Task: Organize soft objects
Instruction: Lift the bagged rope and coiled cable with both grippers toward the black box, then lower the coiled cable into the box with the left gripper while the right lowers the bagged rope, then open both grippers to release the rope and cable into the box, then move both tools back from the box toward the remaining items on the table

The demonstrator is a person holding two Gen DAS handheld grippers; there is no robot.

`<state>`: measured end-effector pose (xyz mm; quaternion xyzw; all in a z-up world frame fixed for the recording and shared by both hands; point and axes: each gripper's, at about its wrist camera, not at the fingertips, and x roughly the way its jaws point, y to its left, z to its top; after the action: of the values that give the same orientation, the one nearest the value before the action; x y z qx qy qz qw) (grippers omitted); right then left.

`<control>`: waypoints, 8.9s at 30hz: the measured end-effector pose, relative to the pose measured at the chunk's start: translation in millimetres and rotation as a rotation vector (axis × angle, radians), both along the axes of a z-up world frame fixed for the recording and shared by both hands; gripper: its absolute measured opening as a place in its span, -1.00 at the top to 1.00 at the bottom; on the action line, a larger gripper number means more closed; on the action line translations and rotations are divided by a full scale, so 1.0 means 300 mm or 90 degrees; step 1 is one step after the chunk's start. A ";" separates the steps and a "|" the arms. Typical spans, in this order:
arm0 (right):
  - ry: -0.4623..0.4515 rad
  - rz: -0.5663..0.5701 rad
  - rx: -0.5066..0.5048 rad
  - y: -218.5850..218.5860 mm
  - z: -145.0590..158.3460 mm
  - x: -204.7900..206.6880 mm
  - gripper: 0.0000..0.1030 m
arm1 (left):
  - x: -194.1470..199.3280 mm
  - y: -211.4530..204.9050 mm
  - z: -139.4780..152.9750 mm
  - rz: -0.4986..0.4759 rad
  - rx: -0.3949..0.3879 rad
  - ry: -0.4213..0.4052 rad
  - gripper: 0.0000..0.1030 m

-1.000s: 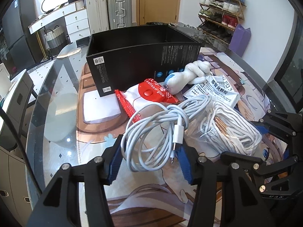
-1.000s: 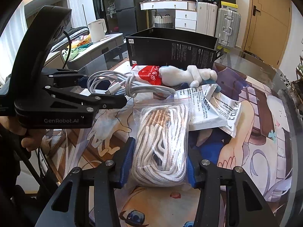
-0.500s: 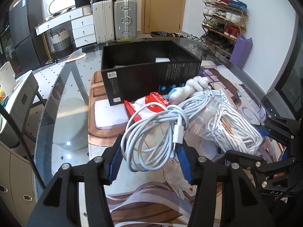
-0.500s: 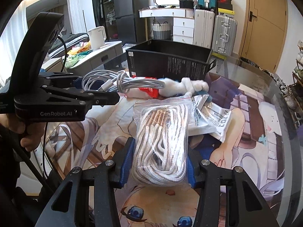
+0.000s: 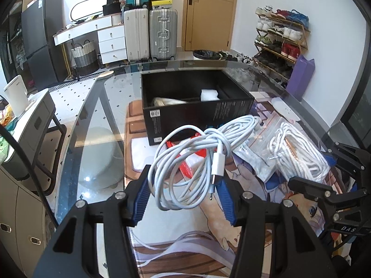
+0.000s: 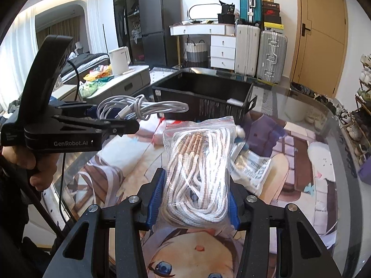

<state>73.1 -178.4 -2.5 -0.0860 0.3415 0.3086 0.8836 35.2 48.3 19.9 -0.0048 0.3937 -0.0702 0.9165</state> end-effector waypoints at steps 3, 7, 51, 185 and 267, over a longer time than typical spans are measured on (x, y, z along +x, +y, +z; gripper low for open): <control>-0.011 -0.004 0.008 -0.008 0.025 0.014 0.08 | 0.006 0.003 0.019 0.004 0.000 -0.008 -0.02; -0.026 -0.006 0.016 -0.012 0.060 0.024 0.08 | 0.014 0.014 0.045 0.013 -0.003 -0.020 -0.02; -0.078 -0.005 0.056 0.005 0.256 0.323 0.08 | 0.195 0.044 0.134 0.058 0.007 -0.064 -0.02; -0.068 0.040 0.005 0.219 0.034 0.641 -0.98 | 0.397 0.066 -0.005 0.088 0.050 -0.020 -0.68; 0.037 -0.071 0.049 -0.205 -0.046 0.316 -0.99 | 0.114 -0.035 -0.074 0.044 0.042 -0.013 -1.00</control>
<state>168.0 -240.0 -16.4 -0.0236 0.3592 0.2746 0.8916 69.3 37.7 -2.4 0.0129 0.3863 -0.0258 0.9219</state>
